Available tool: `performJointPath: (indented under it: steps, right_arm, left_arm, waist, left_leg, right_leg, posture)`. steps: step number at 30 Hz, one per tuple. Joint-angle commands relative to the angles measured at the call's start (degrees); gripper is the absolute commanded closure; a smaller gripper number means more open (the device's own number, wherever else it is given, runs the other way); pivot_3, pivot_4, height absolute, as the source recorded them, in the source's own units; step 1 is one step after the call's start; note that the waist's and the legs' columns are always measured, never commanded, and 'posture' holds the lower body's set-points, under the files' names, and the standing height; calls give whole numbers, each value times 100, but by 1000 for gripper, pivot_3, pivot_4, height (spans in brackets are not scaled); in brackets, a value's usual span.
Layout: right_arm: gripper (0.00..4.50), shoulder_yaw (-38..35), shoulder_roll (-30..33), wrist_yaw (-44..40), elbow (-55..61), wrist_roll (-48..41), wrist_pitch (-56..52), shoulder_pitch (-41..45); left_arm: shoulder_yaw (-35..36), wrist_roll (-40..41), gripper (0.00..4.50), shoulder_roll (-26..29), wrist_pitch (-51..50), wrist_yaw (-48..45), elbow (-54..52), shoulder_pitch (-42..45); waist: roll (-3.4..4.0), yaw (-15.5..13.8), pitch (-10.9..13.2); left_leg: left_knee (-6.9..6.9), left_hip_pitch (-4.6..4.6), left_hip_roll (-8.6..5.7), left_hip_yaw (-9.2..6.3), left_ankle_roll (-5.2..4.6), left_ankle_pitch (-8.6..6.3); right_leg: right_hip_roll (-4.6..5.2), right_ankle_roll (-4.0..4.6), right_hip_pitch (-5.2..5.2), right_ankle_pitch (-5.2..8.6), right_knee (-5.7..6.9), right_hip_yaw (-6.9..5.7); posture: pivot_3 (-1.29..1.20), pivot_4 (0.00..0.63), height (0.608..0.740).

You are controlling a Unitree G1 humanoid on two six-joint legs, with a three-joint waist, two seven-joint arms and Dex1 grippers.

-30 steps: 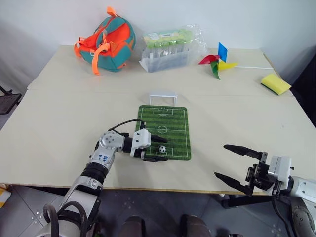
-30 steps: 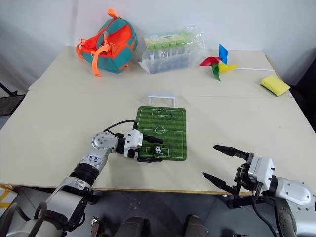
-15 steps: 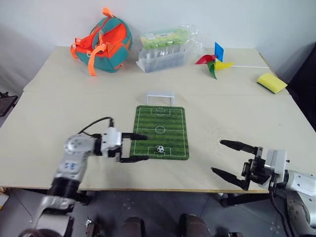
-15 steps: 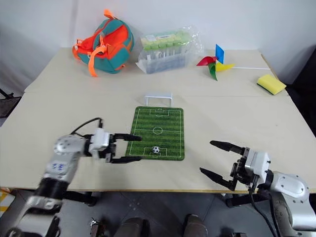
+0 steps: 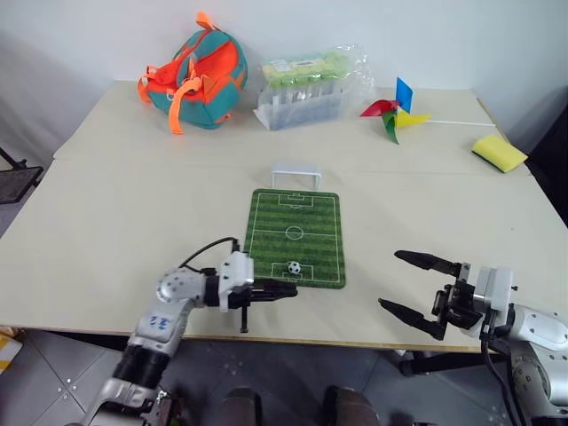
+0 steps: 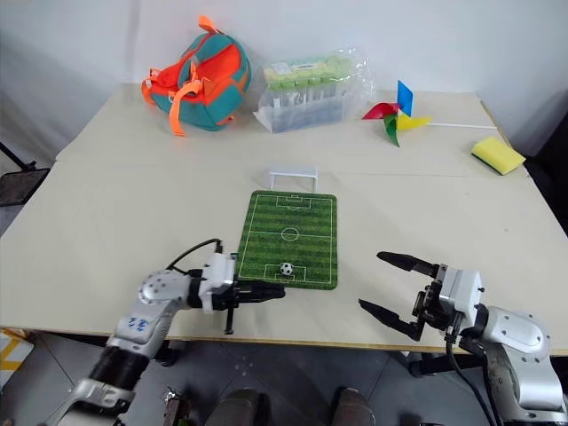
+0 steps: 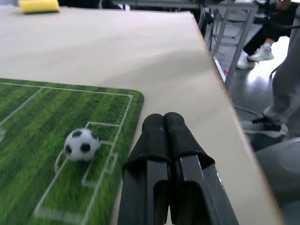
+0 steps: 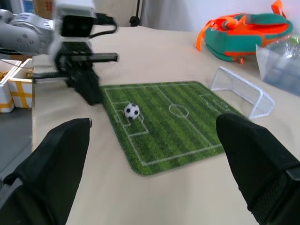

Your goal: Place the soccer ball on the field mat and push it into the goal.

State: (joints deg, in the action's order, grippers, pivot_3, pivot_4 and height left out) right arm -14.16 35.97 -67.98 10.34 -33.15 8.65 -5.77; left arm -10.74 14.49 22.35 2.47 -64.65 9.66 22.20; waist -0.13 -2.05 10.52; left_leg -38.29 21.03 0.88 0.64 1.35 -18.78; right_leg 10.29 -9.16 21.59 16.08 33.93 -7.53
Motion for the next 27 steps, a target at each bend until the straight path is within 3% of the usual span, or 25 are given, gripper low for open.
performJointPath:
  steps: [1,8,16,18,22,27]
  right_arm:
    - [0,-227,58,58,245,-61,53,-189]
    - [0,-233,-95,419,547,20,113,-476]
    - [0,-310,-642,1439,798,279,215,-508]
    - [0,-278,-913,1880,919,322,162,-486]
    - [0,-190,-1255,2333,997,323,125,-353]
    - [0,-153,-1379,2555,663,445,254,82]
  left_arm:
    - [-59,-129,4451,-201,11,182,278,358]
    - [32,-485,4451,-529,168,786,1193,979]
    - [634,-942,4451,-714,1537,2228,3555,2640]
    - [985,-494,4451,-659,1889,1748,3723,2906]
    - [1308,307,4451,-17,1726,299,2581,2146]
    - [1823,714,4451,945,842,210,1034,603]
  waist:
    - [0,20,0]
    - [0,49,0]
    - [-3,43,1]
    - [-3,59,1]
    - [5,161,-3]
    - [6,243,-3]
  left_leg:
    - [-1,1,0,1,0,0]
    - [-3,1,-1,1,0,0]
    - [-17,8,-5,2,-4,-1]
    - [-14,7,-5,2,-5,-2]
    - [9,3,-2,8,-4,-2]
    - [14,-2,-2,10,-4,-2]
  right_leg:
    - [0,0,0,0,-2,1]
    - [0,-3,-1,-2,-2,1]
    - [3,-10,-1,-6,-4,3]
    - [3,-11,-1,-6,-5,2]
    - [1,-10,8,-6,-8,4]
    - [1,-9,8,-5,-7,10]
  posture:
    - [0,150,740]
    - [0,150,740]
    - [0,150,740]
    - [0,150,740]
    - [0,150,740]
    - [0,150,740]
